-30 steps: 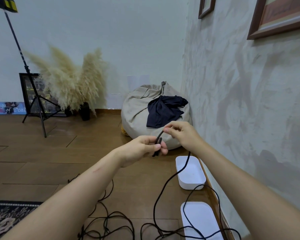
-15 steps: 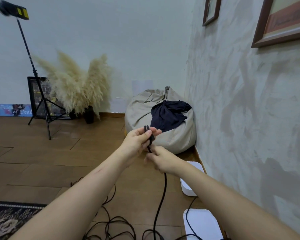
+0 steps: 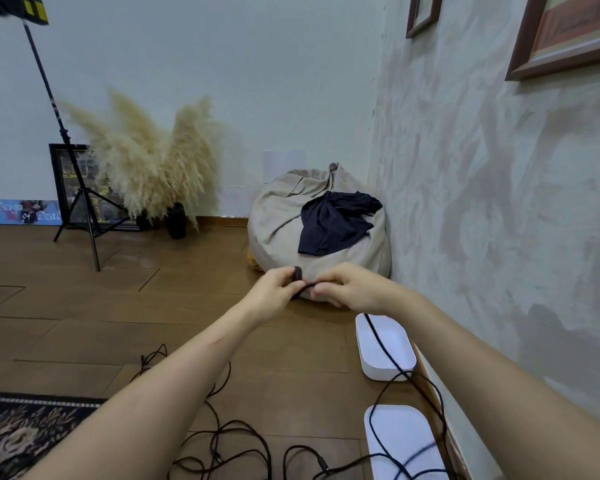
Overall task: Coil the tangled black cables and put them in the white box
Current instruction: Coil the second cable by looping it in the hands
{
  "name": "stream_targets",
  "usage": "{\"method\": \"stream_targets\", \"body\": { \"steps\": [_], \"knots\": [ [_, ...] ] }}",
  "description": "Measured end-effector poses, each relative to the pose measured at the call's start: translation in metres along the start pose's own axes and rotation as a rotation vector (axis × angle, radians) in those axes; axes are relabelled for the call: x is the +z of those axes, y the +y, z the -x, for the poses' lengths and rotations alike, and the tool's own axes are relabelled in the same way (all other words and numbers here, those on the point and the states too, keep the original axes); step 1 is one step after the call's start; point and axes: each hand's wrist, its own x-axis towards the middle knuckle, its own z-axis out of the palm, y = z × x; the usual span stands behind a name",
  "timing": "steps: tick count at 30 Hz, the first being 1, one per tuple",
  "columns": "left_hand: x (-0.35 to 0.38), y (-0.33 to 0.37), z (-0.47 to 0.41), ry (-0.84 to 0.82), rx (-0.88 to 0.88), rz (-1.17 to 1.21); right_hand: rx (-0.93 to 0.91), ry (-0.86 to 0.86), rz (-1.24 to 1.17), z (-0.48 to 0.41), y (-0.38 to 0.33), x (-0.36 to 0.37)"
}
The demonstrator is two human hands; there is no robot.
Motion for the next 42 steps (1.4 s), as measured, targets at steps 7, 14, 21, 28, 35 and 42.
{"method": "stream_targets", "body": {
  "steps": [7,14,21,28,35,42],
  "knots": [
    [0.010,0.025,0.009,-0.260,-0.057,0.335,-0.103,0.243,0.025,0.000,0.013,-0.011],
    [0.010,0.030,0.012,-0.280,-0.129,0.499,-0.096,0.298,-0.058,-0.001,0.021,-0.009],
    [0.010,0.031,0.012,-0.312,-0.125,0.454,-0.090,0.286,-0.094,0.000,0.025,-0.008],
    [0.019,0.036,0.020,-0.310,-0.009,0.133,-0.088,0.346,-0.087,-0.002,0.026,-0.005],
    [0.005,0.047,0.020,-0.323,-0.021,0.351,0.002,0.384,-0.452,0.001,0.030,-0.010],
    [-0.004,0.047,0.021,-0.355,-0.046,0.374,0.030,0.408,-0.436,0.009,0.029,-0.017]
  ]
}}
